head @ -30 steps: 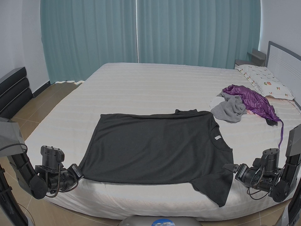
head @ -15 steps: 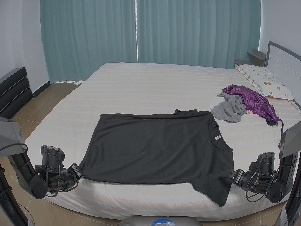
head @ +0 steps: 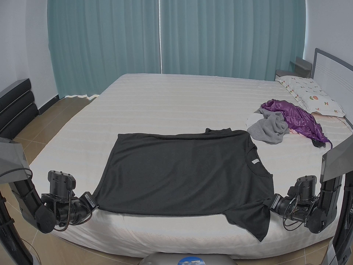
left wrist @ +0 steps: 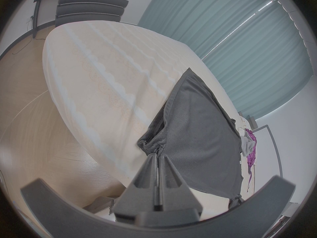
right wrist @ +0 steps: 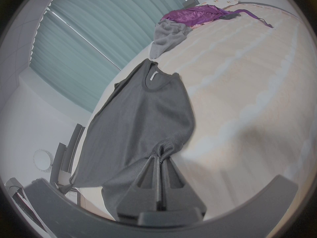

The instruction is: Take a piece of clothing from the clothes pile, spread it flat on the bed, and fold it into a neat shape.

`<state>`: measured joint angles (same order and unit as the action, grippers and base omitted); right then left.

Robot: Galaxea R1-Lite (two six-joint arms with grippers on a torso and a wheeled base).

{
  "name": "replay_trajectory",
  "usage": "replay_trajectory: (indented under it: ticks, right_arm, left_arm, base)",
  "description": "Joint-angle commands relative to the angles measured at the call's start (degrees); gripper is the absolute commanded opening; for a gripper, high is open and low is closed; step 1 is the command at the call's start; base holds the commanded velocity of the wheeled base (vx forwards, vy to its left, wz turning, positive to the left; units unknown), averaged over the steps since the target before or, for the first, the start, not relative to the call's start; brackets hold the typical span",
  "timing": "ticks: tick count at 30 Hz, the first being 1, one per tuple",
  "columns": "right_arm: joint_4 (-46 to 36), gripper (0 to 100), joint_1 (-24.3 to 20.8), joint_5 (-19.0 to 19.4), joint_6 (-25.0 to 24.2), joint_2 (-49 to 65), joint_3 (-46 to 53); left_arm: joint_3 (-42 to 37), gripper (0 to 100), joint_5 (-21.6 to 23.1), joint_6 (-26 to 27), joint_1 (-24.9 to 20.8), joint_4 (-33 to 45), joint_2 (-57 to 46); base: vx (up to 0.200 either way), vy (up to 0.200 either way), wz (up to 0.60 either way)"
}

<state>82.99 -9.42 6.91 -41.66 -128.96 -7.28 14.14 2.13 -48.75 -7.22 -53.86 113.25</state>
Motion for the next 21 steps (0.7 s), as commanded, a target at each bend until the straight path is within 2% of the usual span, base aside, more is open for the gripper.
replay_trajectory:
  ticks: [1,6,14,21]
  right_arm:
    - [-0.2,0,1.9,0.1,0.0,0.6,-3.4]
    - [-0.7,0,3.6,0.2,0.0,1.1,-8.0]
    - [-5.0,0,3.1,0.6,0.3,-1.5,-14.3]
    - [-7.1,0,3.4,0.6,2.8,-4.4,-17.9]
  left_arm:
    - [0.1,0,0.0,0.0,0.0,-0.1,0.2]
    - [0.1,0,0.1,-0.1,0.0,-0.3,0.2]
    - [0.1,0,0.2,-0.2,-0.1,-0.3,0.4]
    - [0.1,0,0.3,-0.2,-0.1,-0.3,0.4]
  base:
    - [0.000,0.000,0.00]
    - [0.000,0.000,0.00]
    - [0.000,0.000,0.00]
    - [0.000,0.000,0.00]
